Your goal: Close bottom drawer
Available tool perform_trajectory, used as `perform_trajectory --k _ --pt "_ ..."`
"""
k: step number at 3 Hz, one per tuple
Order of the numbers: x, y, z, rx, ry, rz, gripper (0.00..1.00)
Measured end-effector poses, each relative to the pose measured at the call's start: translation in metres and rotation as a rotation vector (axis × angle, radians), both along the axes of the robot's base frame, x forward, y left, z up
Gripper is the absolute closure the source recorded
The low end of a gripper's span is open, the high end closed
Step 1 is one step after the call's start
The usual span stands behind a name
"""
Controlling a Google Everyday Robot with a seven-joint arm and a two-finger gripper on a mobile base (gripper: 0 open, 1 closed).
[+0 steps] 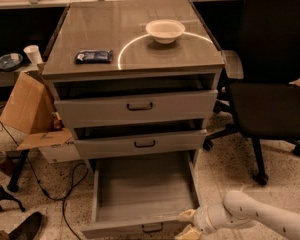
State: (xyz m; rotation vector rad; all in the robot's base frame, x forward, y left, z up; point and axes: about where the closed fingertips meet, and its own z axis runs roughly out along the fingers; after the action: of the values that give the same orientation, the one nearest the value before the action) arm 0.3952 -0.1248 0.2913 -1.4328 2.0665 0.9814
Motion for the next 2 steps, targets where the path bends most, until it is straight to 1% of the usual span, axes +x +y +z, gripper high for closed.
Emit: perform_trajectory --k 1,2 --pt "-0.001 -0.007 -0.03 0.023 0.018 -0.04 0.66" --pt "0.012 0.011 -0.071 0.023 0.037 -0.065 0.96"
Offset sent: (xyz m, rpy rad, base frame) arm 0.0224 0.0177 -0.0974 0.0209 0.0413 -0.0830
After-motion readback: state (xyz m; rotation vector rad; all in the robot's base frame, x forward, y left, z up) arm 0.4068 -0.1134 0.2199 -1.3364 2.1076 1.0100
